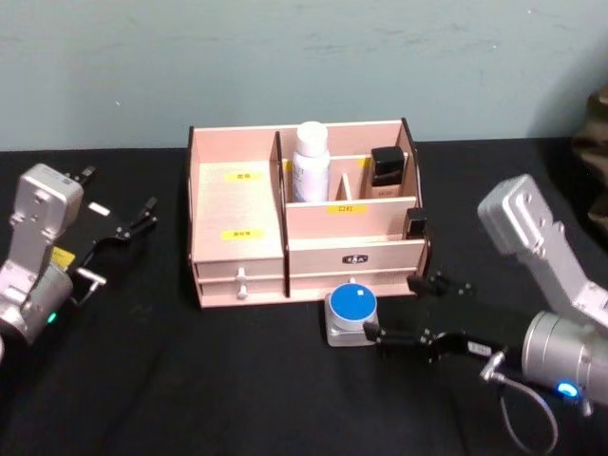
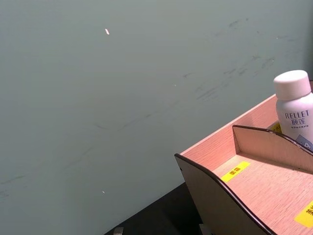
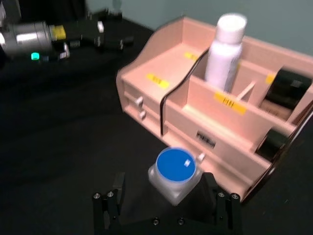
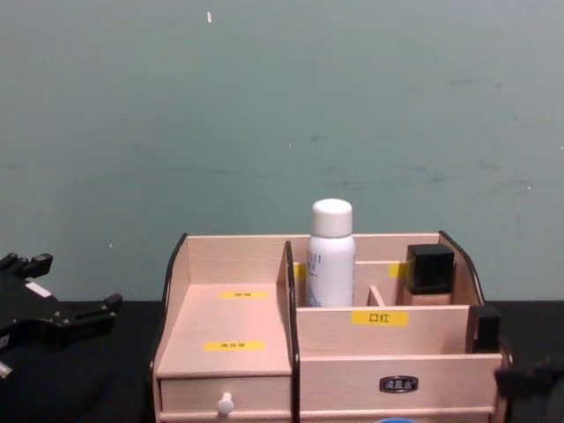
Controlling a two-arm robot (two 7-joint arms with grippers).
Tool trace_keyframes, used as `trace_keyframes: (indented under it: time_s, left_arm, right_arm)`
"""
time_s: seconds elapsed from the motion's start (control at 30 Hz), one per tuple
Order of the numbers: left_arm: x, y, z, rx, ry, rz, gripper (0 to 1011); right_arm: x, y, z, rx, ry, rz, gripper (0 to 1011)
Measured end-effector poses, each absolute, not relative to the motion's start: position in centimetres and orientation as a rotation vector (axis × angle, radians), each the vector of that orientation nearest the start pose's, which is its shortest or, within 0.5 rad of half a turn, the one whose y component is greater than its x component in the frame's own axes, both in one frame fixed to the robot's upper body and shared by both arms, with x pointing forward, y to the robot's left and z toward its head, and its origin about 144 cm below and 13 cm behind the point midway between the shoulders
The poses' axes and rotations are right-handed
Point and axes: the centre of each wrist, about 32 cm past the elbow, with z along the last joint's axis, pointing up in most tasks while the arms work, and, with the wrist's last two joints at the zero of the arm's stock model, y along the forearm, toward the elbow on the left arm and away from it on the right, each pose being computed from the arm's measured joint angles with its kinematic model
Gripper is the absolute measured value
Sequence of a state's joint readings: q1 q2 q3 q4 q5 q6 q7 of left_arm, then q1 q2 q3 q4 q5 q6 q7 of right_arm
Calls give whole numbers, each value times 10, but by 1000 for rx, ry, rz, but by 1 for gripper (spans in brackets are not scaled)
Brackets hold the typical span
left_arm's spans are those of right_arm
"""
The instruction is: Pick up the facial cleanser and watermelon frost from the table and place them into the tiered storage box.
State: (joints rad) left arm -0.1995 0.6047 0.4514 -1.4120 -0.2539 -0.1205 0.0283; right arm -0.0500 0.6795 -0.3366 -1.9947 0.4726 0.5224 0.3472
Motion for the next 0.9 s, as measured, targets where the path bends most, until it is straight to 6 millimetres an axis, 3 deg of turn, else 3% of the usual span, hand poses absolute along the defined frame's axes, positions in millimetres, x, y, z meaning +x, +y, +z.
trace_keyframes:
  time_s: [0.4, 0.9]
  left_arm:
    - [489, 310, 1140, 304, -285, 1248, 1001]
    - [489, 310, 1140, 305, -285, 1248, 1001]
  right_arm:
    - [411, -244, 1200, -523, 169, -763, 1000]
    - [424, -231, 1191, -508, 148, -752, 1000]
